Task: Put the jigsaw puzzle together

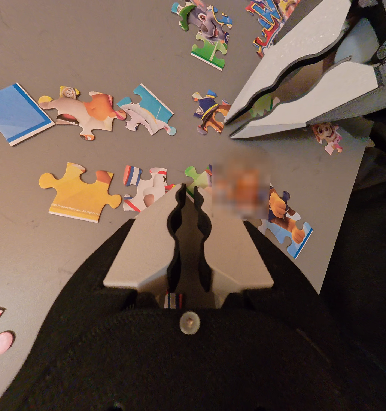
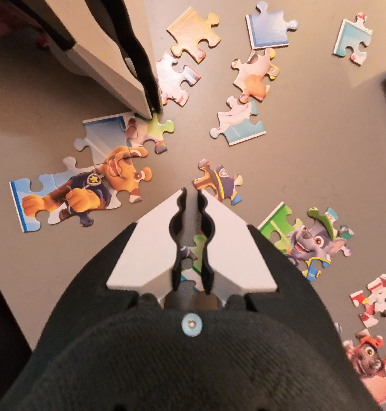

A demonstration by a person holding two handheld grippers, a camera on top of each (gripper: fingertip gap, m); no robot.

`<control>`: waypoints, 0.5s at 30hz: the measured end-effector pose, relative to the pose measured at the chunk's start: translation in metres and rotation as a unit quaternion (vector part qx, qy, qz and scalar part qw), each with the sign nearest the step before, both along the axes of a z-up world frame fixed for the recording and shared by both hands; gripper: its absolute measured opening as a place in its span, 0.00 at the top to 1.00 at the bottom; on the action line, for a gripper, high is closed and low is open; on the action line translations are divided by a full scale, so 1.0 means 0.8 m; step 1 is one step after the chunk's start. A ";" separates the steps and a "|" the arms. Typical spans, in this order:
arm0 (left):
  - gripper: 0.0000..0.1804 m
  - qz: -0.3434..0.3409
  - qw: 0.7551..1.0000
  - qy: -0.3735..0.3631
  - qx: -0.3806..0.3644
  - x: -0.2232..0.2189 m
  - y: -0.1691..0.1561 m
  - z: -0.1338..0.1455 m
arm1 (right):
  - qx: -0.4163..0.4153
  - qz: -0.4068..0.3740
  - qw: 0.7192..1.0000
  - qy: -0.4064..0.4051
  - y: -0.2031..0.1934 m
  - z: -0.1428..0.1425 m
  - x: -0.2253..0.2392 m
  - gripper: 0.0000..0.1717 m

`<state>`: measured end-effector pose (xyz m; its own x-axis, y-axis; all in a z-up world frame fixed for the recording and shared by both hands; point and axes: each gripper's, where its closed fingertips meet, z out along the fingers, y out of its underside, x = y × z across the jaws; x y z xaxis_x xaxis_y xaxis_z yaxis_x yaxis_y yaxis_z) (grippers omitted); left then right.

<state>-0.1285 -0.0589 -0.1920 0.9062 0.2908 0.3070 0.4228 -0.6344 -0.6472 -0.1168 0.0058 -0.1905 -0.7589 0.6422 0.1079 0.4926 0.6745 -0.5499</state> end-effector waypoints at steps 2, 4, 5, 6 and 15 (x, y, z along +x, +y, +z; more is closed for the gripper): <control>0.98 0.000 1.000 0.002 -0.003 0.000 -0.001 0.000 | 0.000 -0.008 1.000 0.018 0.006 0.009 -0.006 0.96; 0.98 -0.001 1.000 0.004 -0.004 0.000 0.000 0.000 | -0.022 -0.040 0.998 0.037 0.018 0.019 -0.022 0.93; 0.97 0.000 1.000 0.005 -0.004 -0.001 0.000 0.000 | -0.047 -0.064 0.996 0.030 0.022 0.021 -0.028 0.89; 0.97 0.001 1.000 0.007 -0.005 -0.001 0.000 0.000 | -0.082 -0.084 0.993 0.011 0.022 0.020 -0.031 0.83; 0.97 0.005 1.000 0.003 0.004 -0.005 -0.001 0.000 | -0.094 -0.088 0.992 0.018 0.001 -0.002 -0.024 0.75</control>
<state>-0.1323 -0.0598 -0.1916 0.9056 0.2965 0.3034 0.4242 -0.6254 -0.6549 -0.1360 0.0067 -0.1919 -0.6311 0.7757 -0.0005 0.5708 0.4639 -0.6775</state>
